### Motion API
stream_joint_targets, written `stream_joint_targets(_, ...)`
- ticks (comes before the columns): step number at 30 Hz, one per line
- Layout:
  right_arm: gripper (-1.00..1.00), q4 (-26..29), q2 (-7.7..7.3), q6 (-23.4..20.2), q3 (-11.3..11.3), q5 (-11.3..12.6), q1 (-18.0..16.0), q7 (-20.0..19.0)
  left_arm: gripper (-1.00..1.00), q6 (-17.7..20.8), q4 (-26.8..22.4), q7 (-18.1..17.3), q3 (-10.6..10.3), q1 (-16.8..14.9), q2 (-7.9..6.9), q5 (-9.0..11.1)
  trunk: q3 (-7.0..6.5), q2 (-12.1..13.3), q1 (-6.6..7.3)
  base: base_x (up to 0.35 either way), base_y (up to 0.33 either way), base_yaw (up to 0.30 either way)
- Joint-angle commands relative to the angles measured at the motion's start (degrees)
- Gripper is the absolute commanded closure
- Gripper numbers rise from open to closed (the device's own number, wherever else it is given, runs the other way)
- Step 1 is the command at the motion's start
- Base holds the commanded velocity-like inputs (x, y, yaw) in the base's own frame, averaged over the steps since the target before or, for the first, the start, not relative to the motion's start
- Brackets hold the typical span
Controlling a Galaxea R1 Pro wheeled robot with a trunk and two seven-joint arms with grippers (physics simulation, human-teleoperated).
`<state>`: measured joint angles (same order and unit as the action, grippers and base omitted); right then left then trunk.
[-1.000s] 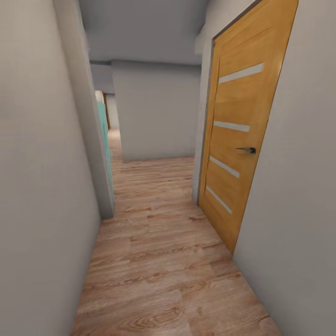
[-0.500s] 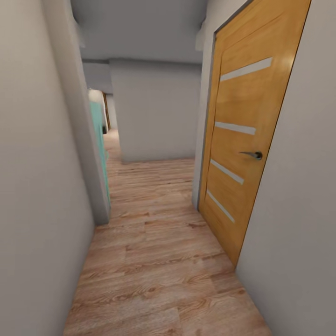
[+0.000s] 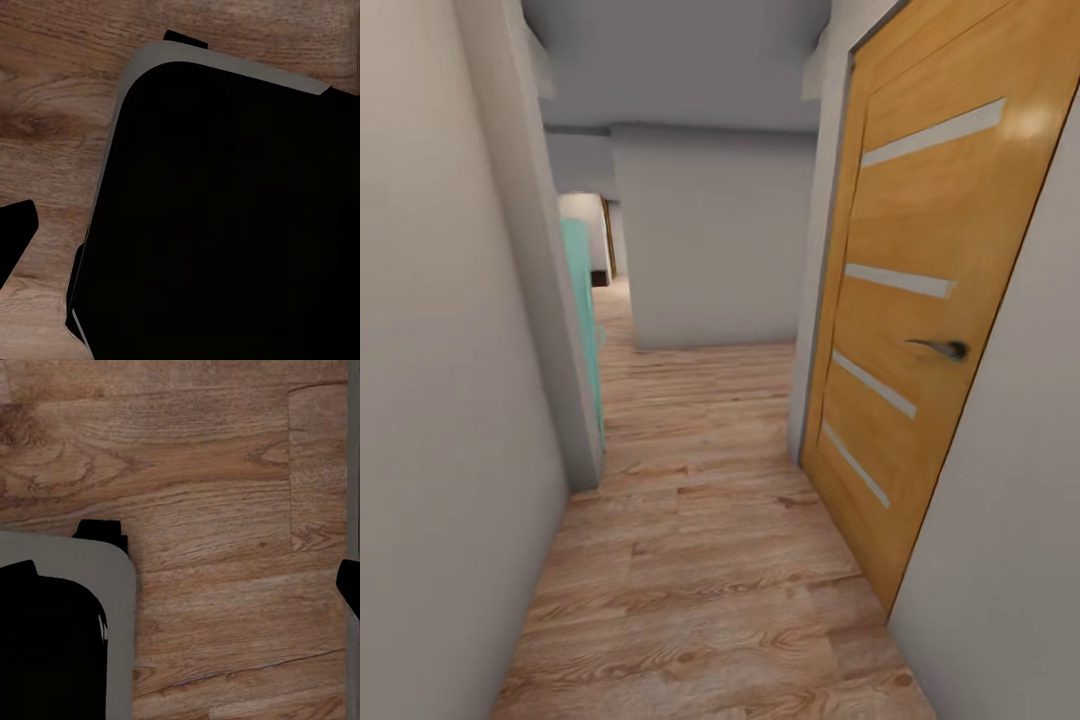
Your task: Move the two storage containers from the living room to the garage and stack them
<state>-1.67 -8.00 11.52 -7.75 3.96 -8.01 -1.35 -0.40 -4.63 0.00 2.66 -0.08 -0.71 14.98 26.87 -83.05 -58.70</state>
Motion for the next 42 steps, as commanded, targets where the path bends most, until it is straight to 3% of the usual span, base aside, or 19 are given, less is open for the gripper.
stream_joint_targets(1,-1.0,-0.2,0.0,0.3,-0.4,0.4,-0.1,-0.1,-1.0,-0.1,0.0,0.0,0.2,0.0,0.01,0.1,0.05,0.0,-0.03,0.322,-0.102,0.248)
stream_joint_targets(26,-1.0,-0.2,0.1,0.3,-0.6,0.2,-0.1,-0.2,-1.0,-0.2,0.0,0.0,0.3,0.0,0.01,0.1,0.05,0.0,-0.03,0.322,-0.099,0.029)
stream_joint_targets(42,-1.0,-0.2,0.09,0.4,-0.6,0.2,-0.1,-0.1,-1.0,-0.2,0.0,0.1,0.3,0.0,0.01,0.1,0.05,0.0,-0.03,0.322,-0.027,0.207)
